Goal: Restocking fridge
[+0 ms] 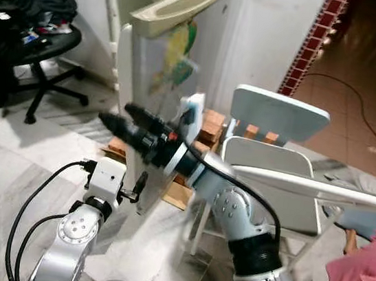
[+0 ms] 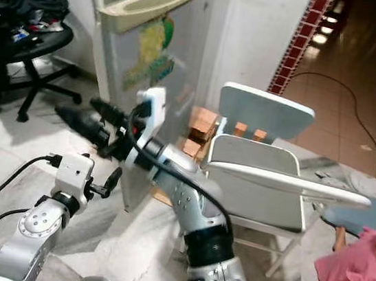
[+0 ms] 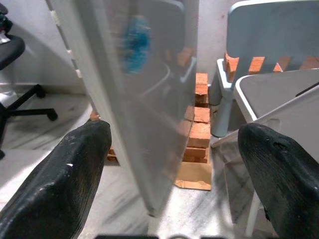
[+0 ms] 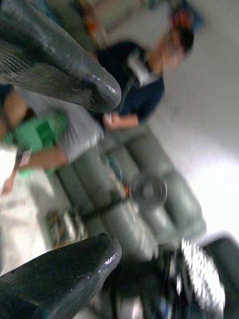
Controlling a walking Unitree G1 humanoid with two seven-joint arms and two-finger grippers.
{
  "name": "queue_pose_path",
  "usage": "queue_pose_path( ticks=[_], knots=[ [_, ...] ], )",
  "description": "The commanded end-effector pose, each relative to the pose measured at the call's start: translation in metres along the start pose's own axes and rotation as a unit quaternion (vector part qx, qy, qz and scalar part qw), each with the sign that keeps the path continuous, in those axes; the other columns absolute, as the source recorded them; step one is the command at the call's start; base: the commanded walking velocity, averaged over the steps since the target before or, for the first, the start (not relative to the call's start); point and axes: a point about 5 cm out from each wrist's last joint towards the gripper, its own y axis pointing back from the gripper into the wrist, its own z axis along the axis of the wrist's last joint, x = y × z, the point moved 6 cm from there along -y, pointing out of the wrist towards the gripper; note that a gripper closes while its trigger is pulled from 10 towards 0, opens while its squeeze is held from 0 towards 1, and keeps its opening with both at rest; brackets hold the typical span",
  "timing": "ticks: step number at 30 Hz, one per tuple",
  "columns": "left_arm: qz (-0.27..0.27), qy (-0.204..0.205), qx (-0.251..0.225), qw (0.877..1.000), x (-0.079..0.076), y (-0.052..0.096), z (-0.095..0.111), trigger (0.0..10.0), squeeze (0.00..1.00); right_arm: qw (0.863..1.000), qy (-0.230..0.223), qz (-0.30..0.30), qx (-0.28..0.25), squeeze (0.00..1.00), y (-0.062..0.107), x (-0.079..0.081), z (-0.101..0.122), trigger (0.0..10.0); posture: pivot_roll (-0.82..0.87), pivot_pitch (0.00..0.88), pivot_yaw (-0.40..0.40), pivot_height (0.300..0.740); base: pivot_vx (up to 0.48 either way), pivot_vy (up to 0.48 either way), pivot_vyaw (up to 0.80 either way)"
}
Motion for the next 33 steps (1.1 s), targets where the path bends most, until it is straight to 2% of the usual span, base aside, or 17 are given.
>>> queue_pose_path(
  ticks=[1, 3, 4, 6, 7, 9, 10, 11, 12, 13, 17, 20, 21, 25, 26, 28, 33],
  knots=[
    [-0.002, -0.003, -0.005, 1.0, 0.002, 0.002, 0.002, 10.0, 0.0, 0.994, 0.039, -0.101, -0.004, 0.0, 0.023, -0.037, 0.001, 10.0, 0.13, 0.0, -0.032, 0.74, 0.0, 0.0, 0.0],
    [0.0, 0.0, -0.006, 1.0, 0.004, 0.003, 0.002, 10.0, 0.0, 0.981, 0.077, -0.176, 0.002, 0.0, 0.051, -0.064, 0.0, 10.0, 0.13, 0.0, -0.028, 0.74, 0.0, 0.0, 0.0],
    [0.0, 0.0, -0.006, 1.0, 0.004, 0.003, 0.002, 10.0, 0.0, 0.981, 0.077, -0.176, 0.002, 0.0, 0.051, -0.064, 0.0, 10.0, 0.13, 0.0, -0.028, 0.74, 0.0, 0.0, 0.0],
    [0.007, 0.009, -0.004, 1.0, 0.007, 0.003, 0.001, 10.0, 0.0, 0.952, 0.117, -0.284, -0.001, 0.0, 0.097, -0.097, 0.005, 10.0, 0.11, 0.0, -0.018, 0.74, 0.0, 0.0, 0.0],
    [0.007, 0.009, -0.004, 1.0, 0.007, 0.003, 0.001, 10.0, 0.0, 0.952, 0.117, -0.284, -0.001, 0.0, 0.097, -0.097, 0.005, 10.0, 0.11, 0.0, -0.018, 0.74, 0.0, 0.0, 0.0],
    [0.009, 0.013, -0.002, 1.0, 0.008, 0.002, 0.0, 10.0, 0.0, 0.92, 0.139, -0.365, 0.0, 0.0, 0.14, -0.117, 0.009, 10.0, 0.1, 0.0, 0.001, 0.74, 0.0, 0.0, 0.0],
    [0.009, 0.013, -0.002, 1.0, 0.008, 0.002, 0.0, 10.0, 0.0, 0.92, 0.139, -0.365, 0.0, 0.0, 0.14, -0.117, 0.009, 10.0, 0.1, 0.0, 0.001, 0.74, 0.0, 0.0, 0.0],
    [-0.003, 0.007, -0.006, 1.0, 0.005, -0.001, 0.003, 10.0, 0.0, 0.894, 0.194, -0.403, 0.027, 0.0, 0.175, -0.125, 0.012, 10.0, 0.07, 0.0, 0.028, 0.74, 0.0, 0.48, 0.0],
    [-0.003, 0.007, -0.006, 1.0, 0.005, -0.001, 0.003, 10.0, 0.0, 0.894, 0.194, -0.403, 0.027, 0.0, 0.175, -0.125, 0.012, 10.0, 0.07, 0.0, 0.028, 0.74, 0.0, 0.48, 0.0],
    [-0.014, 0.001, -0.012, 1.0, 0.002, -0.004, 0.007, 10.0, 0.0, 0.882, 0.237, -0.404, 0.05, 0.0, 0.188, -0.126, 0.014, 10.0, 0.05, 0.0, 0.043, 0.74, 0.0, 0.48, 0.0],
    [-0.013, -0.005, -0.027, 1.0, 0.005, -0.007, 0.015, 10.0, 0.0, 0.865, 0.281, -0.412, 0.05, 0.0, 0.2, -0.125, 0.022, 10.0, 0.05, 0.0, 0.045, 0.74, 0.0, 0.48, 0.0],
    [0.006, -0.005, -0.035, 0.999, 0.013, -0.007, 0.017, 10.0, 0.0, 0.845, 0.268, -0.463, 0.008, 0.0, 0.21, -0.127, 0.033, 10.0, 0.06, 0.0, 0.041, 0.74, 0.0, 0.48, 0.0],
    [0.006, -0.005, -0.035, 0.999, 0.013, -0.007, 0.017, 10.0, 0.0, 0.845, 0.268, -0.463, 0.008, 0.0, 0.21, -0.127, 0.033, 10.0, 0.06, 0.0, 0.041, 0.74, 0.0, 0.48, 0.0],
    [0.009, 0.004, -0.039, 0.999, 0.015, -0.005, 0.019, 10.0, 0.0, 0.816, 0.273, -0.508, -0.044, 0.0, 0.214, -0.121, 0.042, 10.0, 0.06, 0.0, 0.042, 0.74, 0.0, 0.48, 0.0],
    [0.004, 0.005, -0.038, 0.999, 0.013, -0.005, 0.018, 10.0, 0.0, 0.801, 0.258, -0.537, -0.061, 0.0, 0.219, -0.122, 0.041, 10.0, 0.06, 0.0, 0.05, 0.74, 0.0, 0.48, 0.0],
    [0.001, 0.006, -0.037, 0.999, 0.011, -0.005, 0.017, 10.0, 0.0, 0.792, 0.241, -0.557, -0.069, 0.0, 0.223, -0.125, 0.038, 10.0, 0.05, 0.0, 0.053, 0.74, 0.0, 0.48, 0.0],
    [-0.006, 0.001, -0.04, 0.999, 0.007, -0.009, 0.02, 10.0, 0.0, 0.789, 0.241, -0.561, -0.066, 0.0, 0.221, -0.127, 0.035, 10.0, 0.04, 0.0, 0.06, 0.74, 0.0, 0.48, 0.0]
  ],
)
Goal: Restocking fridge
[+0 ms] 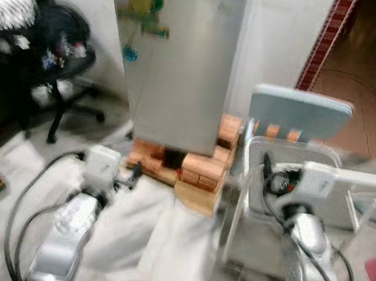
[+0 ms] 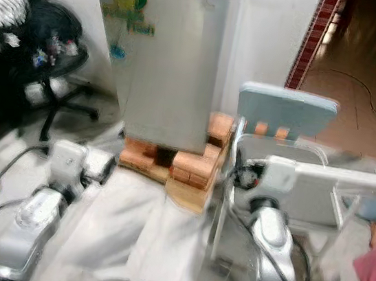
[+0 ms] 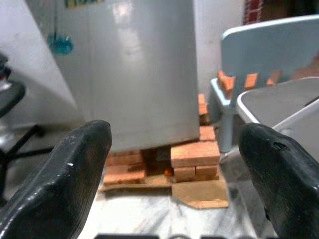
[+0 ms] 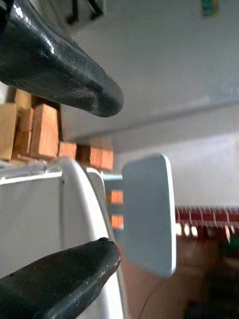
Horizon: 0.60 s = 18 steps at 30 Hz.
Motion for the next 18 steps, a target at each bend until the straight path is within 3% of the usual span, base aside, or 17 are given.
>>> queue_pose_path(
  ticks=[1, 7, 10, 12, 15, 16, 18],
  knots=[
    [0.014, -0.013, -0.003, 1.0, 0.011, -0.001, 0.004, 10.0, 0.0, 1.0, 0.0, 0.012, -0.013, 0.0, -0.003, 0.011, 0.007, 10.0, 0.04, 0.0, 0.059, 0.74, 0.0, 0.48, 0.0],
    [0.019, -0.005, -0.012, 1.0, 0.015, -0.004, 0.01, 10.0, 0.0, 0.999, 0.02, -0.033, -0.005, 0.0, -0.007, -0.006, 0.009, 10.0, 0.04, 0.0, 0.049, 0.74, 0.0, 0.48, 0.0],
    [0.02, -0.003, -0.012, 1.0, 0.015, -0.002, 0.009, 10.0, 0.0, 0.999, 0.042, -0.027, -0.006, 0.0, -0.004, -0.005, 0.005, 10.0, 0.04, 0.0, 0.048, 0.74, 0.0, 0.48, 0.0],
    [0.028, 0.0, -0.014, 1.0, 0.017, 0.001, 0.008, 10.0, 0.0, 0.999, 0.023, -0.021, -0.003, 0.0, 0.0, -0.003, 0.001, 10.0, 0.03, 0.0, 0.046, 0.74, 0.0, 0.48, 0.0],
    [0.042, 0.0, -0.018, 0.999, 0.022, 0.006, 0.008, 10.0, 0.0, 0.999, 0.031, -0.013, 0.007, 0.0, 0.007, -0.001, -0.003, 10.0, 0.03, 0.0, 0.054, 0.74, 0.0, 0.48, 0.0],
    [0.051, 0.0, -0.02, 0.998, 0.025, 0.009, 0.007, 10.0, 0.0, 1.0, -0.001, 0.007, 0.024, 0.0, 0.011, 0.005, -0.008, 10.0, 0.02, 0.0, 0.057, 0.74, 0.0, 0.48, 0.0],
    [0.055, 0.002, -0.023, 0.998, 0.026, 0.015, 0.007, 10.0, 0.0, 1.0, 0.016, 0.009, 0.016, 0.0, 0.015, 0.005, -0.006, 10.0, 0.02, 0.0, 0.059, 0.74, 0.0, 0.48, 0.0]
  ],
)
